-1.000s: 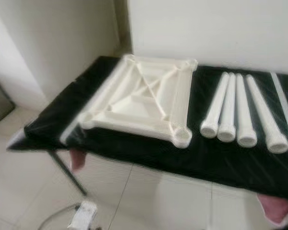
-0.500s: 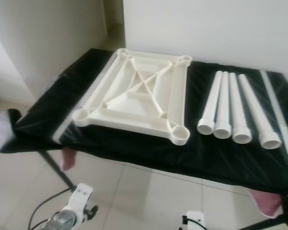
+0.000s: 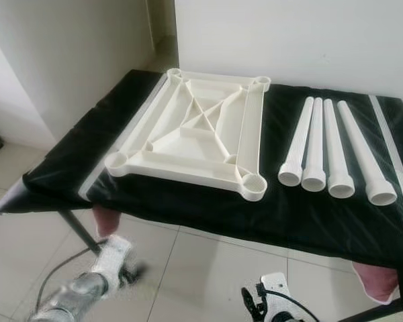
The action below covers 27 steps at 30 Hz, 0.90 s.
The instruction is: Building children table
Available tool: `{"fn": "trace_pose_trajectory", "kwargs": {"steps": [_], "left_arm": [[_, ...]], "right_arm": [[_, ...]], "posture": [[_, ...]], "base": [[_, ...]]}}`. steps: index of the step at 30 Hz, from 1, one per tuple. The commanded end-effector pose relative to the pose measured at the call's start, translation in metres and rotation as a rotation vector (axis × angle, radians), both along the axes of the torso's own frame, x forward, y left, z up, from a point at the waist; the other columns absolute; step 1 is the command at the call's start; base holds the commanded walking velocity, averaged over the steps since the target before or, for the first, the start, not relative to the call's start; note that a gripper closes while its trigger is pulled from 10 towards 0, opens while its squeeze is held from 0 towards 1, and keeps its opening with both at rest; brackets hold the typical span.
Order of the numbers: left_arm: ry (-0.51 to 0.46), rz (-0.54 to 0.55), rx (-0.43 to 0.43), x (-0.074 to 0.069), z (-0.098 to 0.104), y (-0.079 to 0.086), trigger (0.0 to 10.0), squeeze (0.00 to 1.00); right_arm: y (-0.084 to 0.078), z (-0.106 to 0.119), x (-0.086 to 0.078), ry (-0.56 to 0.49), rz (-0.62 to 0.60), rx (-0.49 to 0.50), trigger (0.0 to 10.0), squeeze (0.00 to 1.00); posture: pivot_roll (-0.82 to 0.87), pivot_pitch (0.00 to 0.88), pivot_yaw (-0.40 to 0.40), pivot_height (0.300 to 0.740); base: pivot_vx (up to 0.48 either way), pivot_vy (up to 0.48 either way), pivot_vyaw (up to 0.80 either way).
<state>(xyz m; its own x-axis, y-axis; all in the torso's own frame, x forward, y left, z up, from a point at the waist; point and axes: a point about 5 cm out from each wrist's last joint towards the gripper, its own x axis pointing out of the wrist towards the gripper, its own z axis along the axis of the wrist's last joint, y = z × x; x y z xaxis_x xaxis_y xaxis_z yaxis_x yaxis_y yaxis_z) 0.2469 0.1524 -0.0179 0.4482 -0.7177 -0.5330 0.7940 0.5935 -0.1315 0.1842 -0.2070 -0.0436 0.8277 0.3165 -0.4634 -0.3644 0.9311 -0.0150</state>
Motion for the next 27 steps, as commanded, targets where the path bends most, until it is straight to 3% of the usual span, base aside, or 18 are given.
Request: {"fn": "trace_pose_trajectory", "kwargs": {"steps": [1,2,5,7,9,12,13,15,20,23,27], "left_arm": [[0.027,-0.138,-0.060,-0.003,0.008,0.000,10.0,0.00],[0.018,-0.199,-0.076,-0.002,0.017,0.001,10.0,0.00],[0.010,-0.259,-0.096,0.000,0.029,0.003,10.0,0.00],[-0.011,-0.356,-0.141,0.002,0.057,0.002,10.0,0.00],[-0.011,-0.356,-0.141,0.002,0.057,0.002,10.0,0.00],[-0.077,-0.436,-0.182,0.005,0.092,-0.003,10.0,0.00],[-0.077,-0.436,-0.182,0.005,0.092,-0.003,10.0,0.00],[-0.121,-0.451,-0.210,0.011,0.111,-0.006,10.0,0.00],[-0.132,-0.483,-0.246,0.017,0.125,-0.003,10.0,0.00],[-0.232,-0.411,-0.341,0.039,0.163,-0.004,10.0,0.00],[-0.281,-0.326,-0.365,0.050,0.175,-0.003,10.0,0.00]], "right_arm": [[0.005,0.005,-0.003,0.008,0.133,0.032,10.0,0.00],[0.004,0.013,-0.003,-0.005,0.213,0.038,10.0,0.00],[0.000,0.025,-0.003,-0.021,0.282,0.043,10.0,0.00],[-0.007,0.050,-0.004,-0.038,0.417,0.039,10.0,0.00],[-0.007,0.050,-0.004,-0.038,0.417,0.039,10.0,0.00],[-0.007,0.086,-0.006,-0.063,0.567,0.066,10.0,0.00],[-0.007,0.086,-0.006,-0.063,0.567,0.066,10.0,0.00],[-0.003,0.111,0.000,-0.122,0.610,0.105,10.0,0.00],[-0.002,0.128,0.006,-0.172,0.634,0.124,10.0,0.00],[-0.009,0.167,0.030,-0.328,0.552,0.169,10.0,0.00],[-0.013,0.180,0.039,-0.392,0.485,0.188,10.0,0.00]], "posture": [[-0.03,0.000,0.046,0.740],[-0.03,0.000,0.045,0.740],[-0.03,0.000,0.046,0.740],[-0.03,0.000,0.044,0.740],[-0.03,0.000,0.044,0.740],[-0.02,0.000,0.043,0.740],[-0.02,0.000,0.043,0.740],[-0.02,0.000,0.044,0.740],[-0.02,0.000,0.044,0.740],[-0.02,0.000,0.047,0.740],[-0.03,0.000,0.050,0.740]], "base": [[0.000,0.000,0.00],[0.000,0.000,0.00],[0.000,0.000,0.00],[0.000,0.000,0.00],[0.000,0.000,0.00],[0.000,0.000,0.00],[0.000,0.000,0.00],[0.000,0.000,0.00],[0.000,0.000,0.00],[0.000,0.000,0.00],[0.000,0.000,0.00]]}}
